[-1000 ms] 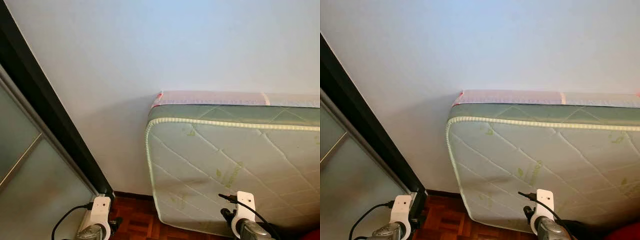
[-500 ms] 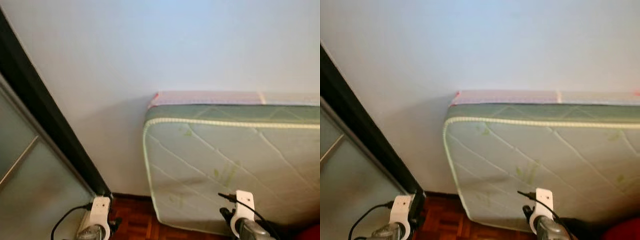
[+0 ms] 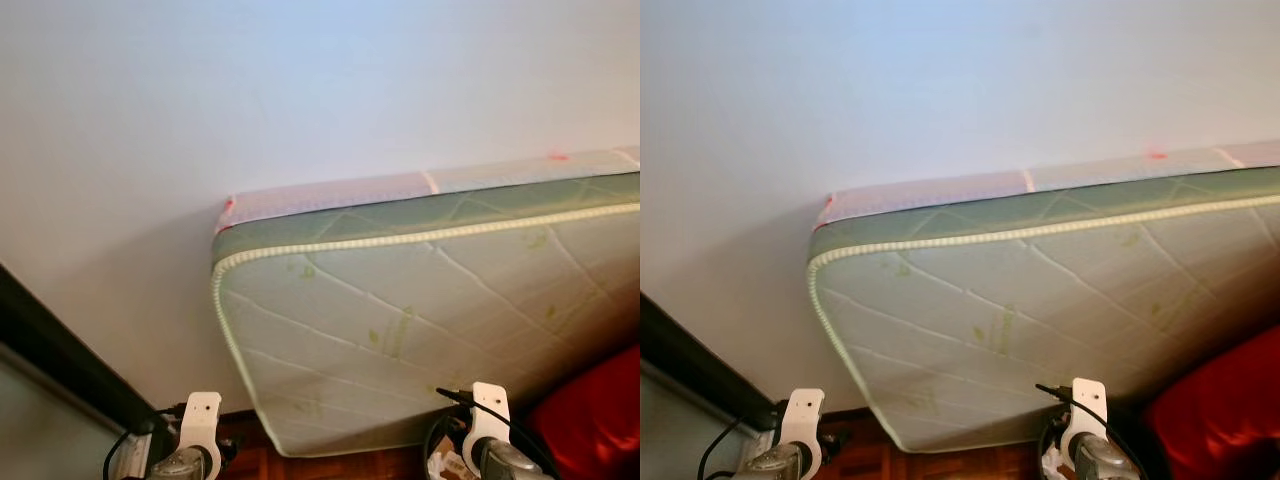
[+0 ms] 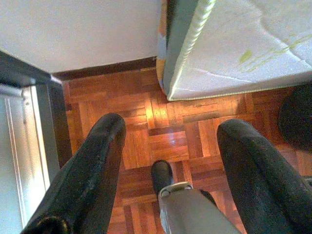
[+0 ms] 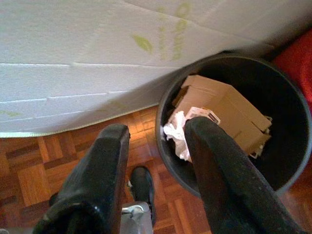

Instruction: Clean up the room

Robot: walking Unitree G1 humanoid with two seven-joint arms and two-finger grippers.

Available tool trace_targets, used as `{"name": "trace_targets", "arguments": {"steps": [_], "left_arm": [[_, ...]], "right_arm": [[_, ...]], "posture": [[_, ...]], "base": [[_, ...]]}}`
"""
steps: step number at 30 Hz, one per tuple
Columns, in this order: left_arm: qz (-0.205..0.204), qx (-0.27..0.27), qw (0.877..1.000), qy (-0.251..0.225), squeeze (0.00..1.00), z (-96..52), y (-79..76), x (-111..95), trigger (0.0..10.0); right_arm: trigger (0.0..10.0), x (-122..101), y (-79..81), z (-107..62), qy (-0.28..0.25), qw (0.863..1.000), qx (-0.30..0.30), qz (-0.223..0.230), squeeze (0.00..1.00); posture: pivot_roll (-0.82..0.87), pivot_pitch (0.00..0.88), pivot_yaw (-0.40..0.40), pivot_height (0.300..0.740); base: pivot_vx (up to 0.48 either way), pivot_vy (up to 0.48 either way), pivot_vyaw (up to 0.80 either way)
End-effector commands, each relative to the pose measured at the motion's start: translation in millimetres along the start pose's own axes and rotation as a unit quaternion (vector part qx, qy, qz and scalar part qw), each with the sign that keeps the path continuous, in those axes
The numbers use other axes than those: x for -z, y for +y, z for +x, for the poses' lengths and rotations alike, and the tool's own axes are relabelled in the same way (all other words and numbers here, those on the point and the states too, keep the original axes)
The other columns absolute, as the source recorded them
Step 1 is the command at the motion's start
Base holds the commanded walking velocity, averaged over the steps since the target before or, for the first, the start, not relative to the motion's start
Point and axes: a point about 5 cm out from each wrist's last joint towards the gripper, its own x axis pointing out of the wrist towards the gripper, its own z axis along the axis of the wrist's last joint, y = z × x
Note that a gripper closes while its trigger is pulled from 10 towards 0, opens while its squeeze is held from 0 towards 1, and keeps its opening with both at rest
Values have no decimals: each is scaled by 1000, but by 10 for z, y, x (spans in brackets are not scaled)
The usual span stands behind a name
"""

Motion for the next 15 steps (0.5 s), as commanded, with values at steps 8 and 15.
{"name": "trace_targets", "arguments": {"steps": [8, 15], "left_arm": [[7, -2, 1000, 8, 0, -6, 22, 23, 10000], [9, -1, 1000, 8, 0, -5, 20, 23, 10000]], "right_arm": [[10000, 0, 13, 2, 5, 1000, -4, -4, 0], [10000, -1, 11, 2, 6, 1000, -5, -6, 0]], "posture": [[80, 0, 26, 740], [81, 0, 25, 740]], "base": [[0, 0, -788], [0, 0, -786]]}}
